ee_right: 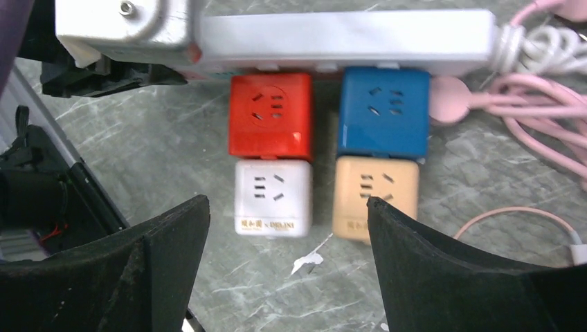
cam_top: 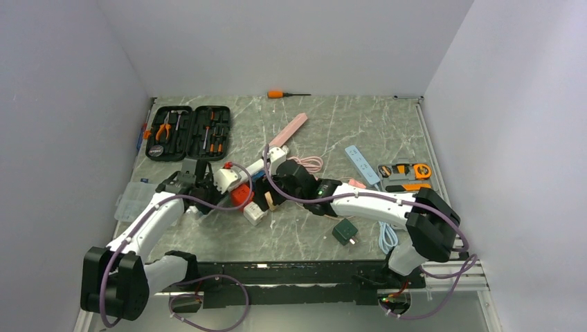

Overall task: Pull the plug off the socket
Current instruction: Remove the plug from the socket.

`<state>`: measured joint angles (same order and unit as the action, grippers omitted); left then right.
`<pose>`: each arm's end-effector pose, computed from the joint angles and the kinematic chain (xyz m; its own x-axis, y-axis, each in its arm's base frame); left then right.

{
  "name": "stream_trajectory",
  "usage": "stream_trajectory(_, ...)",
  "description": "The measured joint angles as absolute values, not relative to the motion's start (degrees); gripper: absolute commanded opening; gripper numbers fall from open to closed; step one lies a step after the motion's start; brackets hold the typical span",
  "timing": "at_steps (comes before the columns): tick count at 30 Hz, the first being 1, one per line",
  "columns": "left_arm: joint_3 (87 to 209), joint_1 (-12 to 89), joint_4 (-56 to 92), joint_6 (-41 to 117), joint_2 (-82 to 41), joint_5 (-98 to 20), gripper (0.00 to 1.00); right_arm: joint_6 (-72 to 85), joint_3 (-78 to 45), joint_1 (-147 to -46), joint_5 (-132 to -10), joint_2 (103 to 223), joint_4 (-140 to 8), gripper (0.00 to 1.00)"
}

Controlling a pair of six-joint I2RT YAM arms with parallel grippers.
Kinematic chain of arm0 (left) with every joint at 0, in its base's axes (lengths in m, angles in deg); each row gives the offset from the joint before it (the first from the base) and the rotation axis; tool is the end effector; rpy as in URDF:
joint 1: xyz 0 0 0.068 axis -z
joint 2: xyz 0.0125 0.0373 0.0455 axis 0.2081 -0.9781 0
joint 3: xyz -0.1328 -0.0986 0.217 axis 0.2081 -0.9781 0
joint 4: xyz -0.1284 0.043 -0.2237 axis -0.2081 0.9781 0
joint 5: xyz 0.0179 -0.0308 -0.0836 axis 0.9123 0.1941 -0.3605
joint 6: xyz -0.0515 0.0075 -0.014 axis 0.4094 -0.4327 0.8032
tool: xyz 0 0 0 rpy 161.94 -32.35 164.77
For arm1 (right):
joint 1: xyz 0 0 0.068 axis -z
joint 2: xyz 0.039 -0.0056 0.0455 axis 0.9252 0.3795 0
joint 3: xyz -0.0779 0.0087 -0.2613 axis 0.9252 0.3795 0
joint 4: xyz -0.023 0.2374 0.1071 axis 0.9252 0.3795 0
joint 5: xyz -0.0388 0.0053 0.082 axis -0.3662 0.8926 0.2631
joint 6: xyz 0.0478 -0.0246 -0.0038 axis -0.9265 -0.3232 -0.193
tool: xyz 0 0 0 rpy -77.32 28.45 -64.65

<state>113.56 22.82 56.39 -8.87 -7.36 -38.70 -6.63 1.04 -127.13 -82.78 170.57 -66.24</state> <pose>0.1939 -0.0422 0.2026 -0.5543 0.6918 -0.4627 0.7064 0.6851 0.1780 0.1802 0.3001 0.2491 -0.5273 -0.2181 -0.8212 -0.6861 0.6795 0.2601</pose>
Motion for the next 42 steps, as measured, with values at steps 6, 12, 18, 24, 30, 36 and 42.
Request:
stream_trajectory(6,114.90,26.75,57.75,-8.52,-7.36,-39.75,0.00,-5.91,1.96,-128.95,-80.42,170.95,-67.77,0.84)
stream_trajectory(12,116.56,27.84,60.44,-8.26,-7.44,-40.84,0.00,-5.58,1.96,-130.61,-79.46,174.73,-70.00,0.85)
stream_trajectory(18,117.48,27.95,62.84,-7.25,-7.42,-43.29,0.00,-5.80,2.46,-130.89,-79.39,176.96,-73.95,0.85)
stream_trajectory(24,117.63,27.98,64.48,-6.69,-7.31,-45.06,0.00,-6.71,6.53,-130.94,-79.57,176.34,-80.18,0.86)
stream_trajectory(30,117.63,28.37,65.05,-6.64,-7.36,-46.11,0.00,-8.83,16.65,-130.00,-79.61,166.55,-83.20,0.86)
stream_trajectory(36,117.69,28.37,65.09,-6.16,-8.10,-46.87,0.00,-10.06,23.55,-128.12,-80.35,152.32,-85.03,0.84)
stream_trajectory(42,119.53,28.39,66.01,-5.88,-10.07,-47.31,0.00,-10.12,23.55,-128.45,-80.86,151.03,-86.48,0.77)
